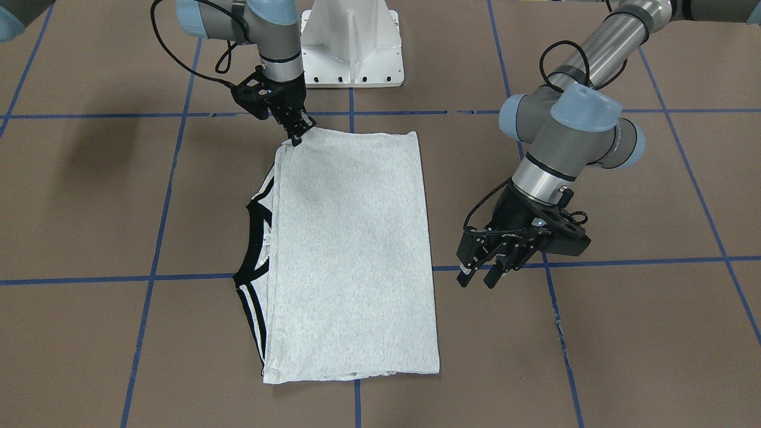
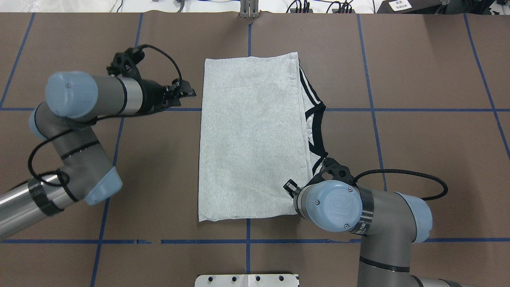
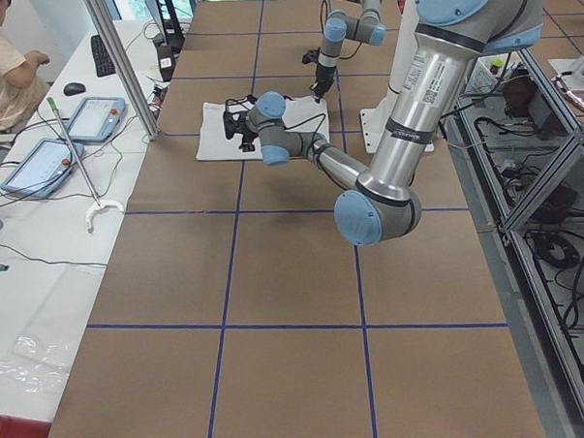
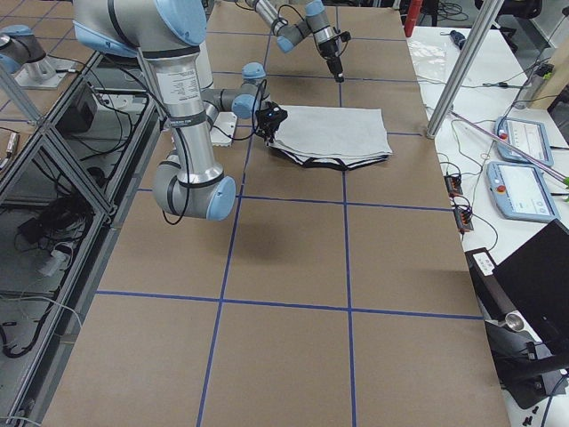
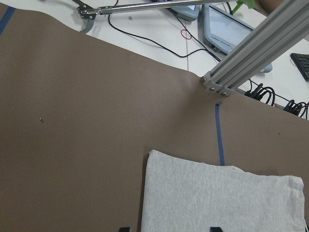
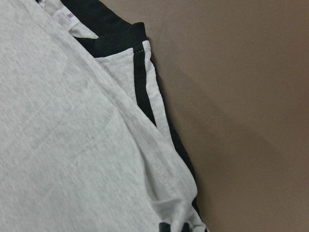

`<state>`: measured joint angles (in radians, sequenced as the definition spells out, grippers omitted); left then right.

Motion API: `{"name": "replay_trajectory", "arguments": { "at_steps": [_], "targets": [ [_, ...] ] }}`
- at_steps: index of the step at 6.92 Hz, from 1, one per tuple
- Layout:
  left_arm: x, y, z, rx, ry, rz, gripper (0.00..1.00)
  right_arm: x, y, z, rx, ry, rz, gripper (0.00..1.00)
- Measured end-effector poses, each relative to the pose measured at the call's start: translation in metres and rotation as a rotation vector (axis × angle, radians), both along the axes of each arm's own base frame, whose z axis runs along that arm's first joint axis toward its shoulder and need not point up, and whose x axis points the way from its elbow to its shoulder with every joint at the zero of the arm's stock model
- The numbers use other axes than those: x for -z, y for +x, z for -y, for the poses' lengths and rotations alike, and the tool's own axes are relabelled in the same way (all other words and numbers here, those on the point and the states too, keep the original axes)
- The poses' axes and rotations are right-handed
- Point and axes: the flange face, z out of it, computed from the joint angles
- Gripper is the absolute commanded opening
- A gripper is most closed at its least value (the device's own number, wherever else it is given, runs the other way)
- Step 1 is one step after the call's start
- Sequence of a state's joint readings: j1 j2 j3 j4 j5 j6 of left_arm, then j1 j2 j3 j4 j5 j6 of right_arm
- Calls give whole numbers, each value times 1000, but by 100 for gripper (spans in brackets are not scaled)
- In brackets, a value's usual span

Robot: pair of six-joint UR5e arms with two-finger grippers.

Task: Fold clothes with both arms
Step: 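Move the left gripper to the shirt's other near corner beside the right gripper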

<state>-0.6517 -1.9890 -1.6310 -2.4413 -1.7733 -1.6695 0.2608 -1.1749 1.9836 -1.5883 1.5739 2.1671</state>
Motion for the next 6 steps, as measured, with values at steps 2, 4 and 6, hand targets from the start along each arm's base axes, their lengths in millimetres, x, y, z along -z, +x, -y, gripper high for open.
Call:
{"name": "replay_trajectory", "arguments": {
  "at_steps": [2, 4, 6],
  "targets": [
    [10, 39, -101, -74, -214, -89, 62, -1, 5, -3, 8, -8, 3, 0],
    [20, 74, -183, -101, -341, -41, 62, -2, 4, -6, 15, -11, 3, 0],
    [10, 102, -232, -109, -386, 57, 62, -1, 3, -7, 18, -11, 4, 0]
  ]
}}
